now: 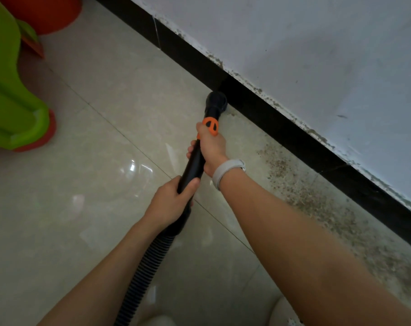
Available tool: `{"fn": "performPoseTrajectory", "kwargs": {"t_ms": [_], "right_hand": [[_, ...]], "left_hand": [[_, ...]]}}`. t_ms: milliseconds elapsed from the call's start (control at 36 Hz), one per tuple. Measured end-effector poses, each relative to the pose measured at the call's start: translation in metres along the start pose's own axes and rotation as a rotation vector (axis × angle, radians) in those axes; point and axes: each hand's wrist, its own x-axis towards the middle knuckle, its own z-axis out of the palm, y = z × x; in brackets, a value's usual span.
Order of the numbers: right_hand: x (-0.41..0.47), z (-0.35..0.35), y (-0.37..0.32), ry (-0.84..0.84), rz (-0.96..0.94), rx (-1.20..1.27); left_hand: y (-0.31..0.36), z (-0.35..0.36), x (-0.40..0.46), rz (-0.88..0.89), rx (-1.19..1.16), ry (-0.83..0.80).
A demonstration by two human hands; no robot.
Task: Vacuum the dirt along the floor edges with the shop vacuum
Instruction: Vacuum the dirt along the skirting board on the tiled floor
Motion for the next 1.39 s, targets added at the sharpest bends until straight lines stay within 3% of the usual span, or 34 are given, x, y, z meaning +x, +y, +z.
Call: {"fn": "performPoseTrajectory", "kwargs": {"t_ms": [361,611,722,944,1111,1389], "right_hand": [[-0.033,-0.062,0.043,0.240,-0.067,0.185],[-0.015,-0.020,0.027,0.121,-0.049,0.028],[-0.009,-0.016,0.018,0.090,-0.025,0.025],[-0.036,-0.059,0.034,0.226,-0.022,0.151],[-0.059,-0.105,0.052,0.362,-0.071,0.270],[-0.072,-0.138,0.058,0.493,-0.116,0.368]], "left_hand": [[-0.019,0.017,-0.027,0.066,0.164,-0.286],[-0.023,0.009,-0.017,0.051,-0.009,-0.076],[-0.018,0.004,-0.009,0.054,0.009,-0.075],[-0.021,0.020,-0.024,0.049,0.085,-0.289],[-0.015,0.041,-0.033,0.137,0.313,-0.494],[-0.006,0.066,-0.037,0.232,0.376,-0.564]]}}
